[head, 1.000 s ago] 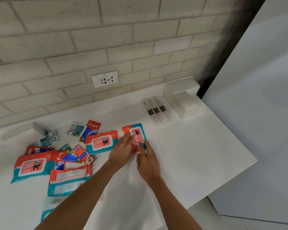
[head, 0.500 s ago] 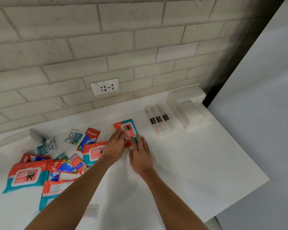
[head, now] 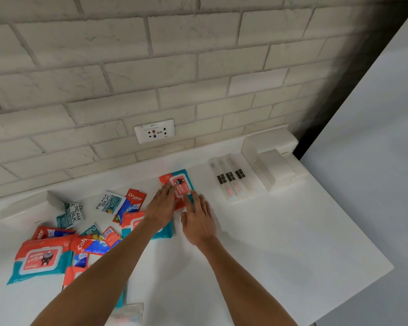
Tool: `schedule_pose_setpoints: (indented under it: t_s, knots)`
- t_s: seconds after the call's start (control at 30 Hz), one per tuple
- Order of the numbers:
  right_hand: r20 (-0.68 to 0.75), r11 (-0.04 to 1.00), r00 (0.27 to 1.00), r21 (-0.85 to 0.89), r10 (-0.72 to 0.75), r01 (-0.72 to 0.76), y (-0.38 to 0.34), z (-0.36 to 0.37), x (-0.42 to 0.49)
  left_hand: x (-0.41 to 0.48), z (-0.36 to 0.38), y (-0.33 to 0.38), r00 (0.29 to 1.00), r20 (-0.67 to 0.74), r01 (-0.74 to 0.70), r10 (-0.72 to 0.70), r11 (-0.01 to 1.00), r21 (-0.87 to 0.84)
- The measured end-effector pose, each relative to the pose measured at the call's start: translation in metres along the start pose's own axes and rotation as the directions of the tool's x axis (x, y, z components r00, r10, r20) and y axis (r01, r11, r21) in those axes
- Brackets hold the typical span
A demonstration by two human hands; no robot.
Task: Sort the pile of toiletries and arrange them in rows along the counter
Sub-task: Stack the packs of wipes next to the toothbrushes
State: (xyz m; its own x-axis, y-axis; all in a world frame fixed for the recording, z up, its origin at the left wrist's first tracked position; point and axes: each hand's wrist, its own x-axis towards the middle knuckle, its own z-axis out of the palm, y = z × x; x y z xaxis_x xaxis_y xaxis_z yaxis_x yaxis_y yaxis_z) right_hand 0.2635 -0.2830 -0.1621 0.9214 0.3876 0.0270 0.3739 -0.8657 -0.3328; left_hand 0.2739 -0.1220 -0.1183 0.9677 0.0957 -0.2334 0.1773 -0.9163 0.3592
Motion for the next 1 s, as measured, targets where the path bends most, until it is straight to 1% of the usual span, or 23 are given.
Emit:
schedule_pose_setpoints:
  t_s: [0.1, 0.23, 0.33, 0.4, 0.43, 0.47, 0.5, 0.57, 0.67, 0.77, 0.87, 0.9, 0.93, 1.0]
  knots:
    - [0.011, 1.000, 1.000, -0.006, 0.007, -0.007, -0.001, 0.000, 0.002, 0.002, -0.002, 0.001, 1.000, 0.006, 0.031, -0.031, 0.995, -0.090]
    - [0.032, 1.000, 0.999, -0.017, 0.006, -0.005, -0.003, -0.001, 0.003, 0.005, -0.001, -0.001, 0.998, 0.009, 0.064, -0.063, 0.990, -0.125]
    - [0.047, 1.000, 0.999, -0.015, 0.010, -0.009, -0.003, -0.003, 0.004, 0.010, 0.000, -0.004, 0.999, 0.019, 0.038, -0.035, 0.992, -0.124]
    - [0.051, 1.000, 0.999, -0.010, 0.015, -0.014, -0.004, -0.003, 0.005, 0.011, -0.001, -0.003, 0.998, 0.044, 0.045, -0.036, 0.973, -0.228]
    - [0.052, 1.000, 0.999, -0.008, 0.017, -0.017, -0.004, -0.003, 0.005, 0.010, -0.001, -0.001, 0.998, 0.039, 0.050, -0.042, 0.972, -0.229]
    - [0.052, 1.000, 0.998, -0.009, 0.019, -0.019, -0.004, -0.003, 0.006, 0.009, -0.001, 0.001, 0.999, 0.030, 0.034, -0.029, 0.983, -0.179]
    - [0.053, 1.000, 0.998, -0.008, 0.024, -0.024, -0.004, -0.003, 0.006, 0.009, -0.001, 0.001, 0.999, 0.021, 0.037, -0.034, 0.986, -0.163]
    - [0.054, 0.999, 0.998, -0.006, 0.036, -0.036, -0.005, -0.003, 0.006, 0.008, -0.004, 0.003, 0.998, 0.017, 0.061, -0.059, 0.970, -0.236]
    - [0.059, 0.999, 0.997, -0.004, 0.050, -0.050, -0.006, -0.003, 0.007, 0.010, -0.004, 0.003, 0.998, 0.009, 0.055, -0.054, 0.964, -0.260]
    - [0.082, 0.998, 0.995, -0.006, 0.061, -0.061, -0.007, -0.005, 0.008, 0.012, -0.002, 0.003, 0.998, 0.005, 0.055, -0.055, 0.976, -0.212]
    - [0.096, 0.998, 0.993, 0.009, 0.068, -0.069, -0.007, -0.005, 0.009, 0.012, -0.007, -0.002, 1.000, -0.001, -0.002, 0.002, 0.998, -0.070]
    - [0.099, 0.997, 0.992, 0.014, 0.073, -0.075, -0.008, -0.007, 0.009, 0.009, -0.011, -0.002, 1.000, -0.005, -0.024, 0.024, 0.997, -0.067]
    - [0.102, 0.997, 0.992, 0.017, 0.079, -0.081, -0.008, -0.008, 0.009, 0.006, -0.014, -0.001, 0.999, -0.015, -0.036, 0.035, 0.996, -0.077]
    - [0.092, 0.996, 0.992, 0.026, 0.087, -0.090, -0.010, -0.010, 0.007, -0.001, -0.021, -0.003, 0.992, -0.090, -0.090, 0.086, 0.995, -0.042]
